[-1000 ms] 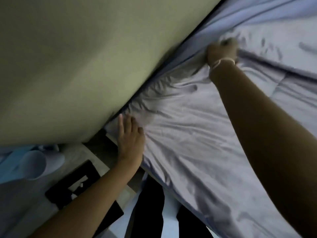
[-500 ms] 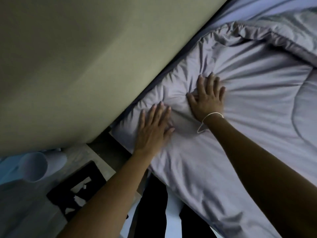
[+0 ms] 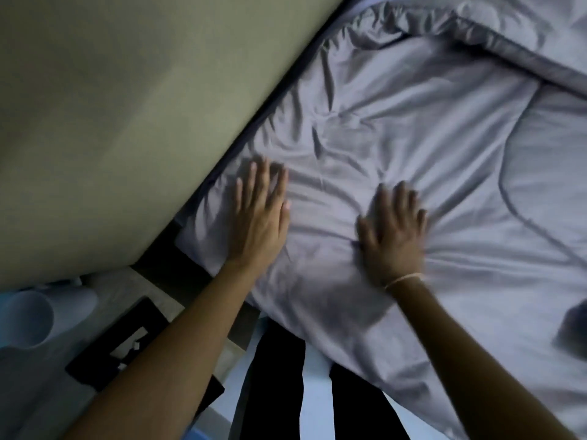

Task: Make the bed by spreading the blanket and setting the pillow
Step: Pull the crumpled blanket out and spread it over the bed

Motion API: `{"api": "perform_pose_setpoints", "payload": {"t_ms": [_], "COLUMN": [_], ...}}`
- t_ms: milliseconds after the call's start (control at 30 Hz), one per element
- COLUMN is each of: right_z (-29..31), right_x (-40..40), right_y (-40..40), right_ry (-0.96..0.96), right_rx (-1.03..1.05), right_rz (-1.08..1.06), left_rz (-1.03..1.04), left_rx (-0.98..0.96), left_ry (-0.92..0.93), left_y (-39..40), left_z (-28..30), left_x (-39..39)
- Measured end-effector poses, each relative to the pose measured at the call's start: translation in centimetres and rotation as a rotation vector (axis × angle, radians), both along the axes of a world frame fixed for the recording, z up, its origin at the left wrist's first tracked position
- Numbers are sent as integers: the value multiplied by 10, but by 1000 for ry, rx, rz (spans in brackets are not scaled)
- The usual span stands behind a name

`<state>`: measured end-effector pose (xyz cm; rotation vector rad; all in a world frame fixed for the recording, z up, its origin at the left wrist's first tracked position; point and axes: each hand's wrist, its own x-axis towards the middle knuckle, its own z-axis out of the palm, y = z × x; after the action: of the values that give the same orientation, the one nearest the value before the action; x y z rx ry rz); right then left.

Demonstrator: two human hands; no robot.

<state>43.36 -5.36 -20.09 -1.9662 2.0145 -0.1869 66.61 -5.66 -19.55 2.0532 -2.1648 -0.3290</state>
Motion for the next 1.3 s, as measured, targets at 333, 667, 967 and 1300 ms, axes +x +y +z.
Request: {"api": "perform_pose_setpoints", "payload": {"t_ms": [333, 667, 967, 1300], "right_z": [4, -2, -6, 1], "right_x": [67, 1, 35, -33], "right_y": [159, 52, 129, 95], "right_ry": [-48, 102, 84, -61], "right_rx": [162, 12, 72, -191], "right_rz": [765, 192, 817, 459], "left_rz": [-104, 52, 85, 289], "left_rx": [58, 124, 123, 75], "left_ry": [-141, -144, -130, -116], "left_y": [-45, 27, 58, 57], "left_z": [-14, -27, -19, -12], "left_x": [-3, 48, 10, -5]}}
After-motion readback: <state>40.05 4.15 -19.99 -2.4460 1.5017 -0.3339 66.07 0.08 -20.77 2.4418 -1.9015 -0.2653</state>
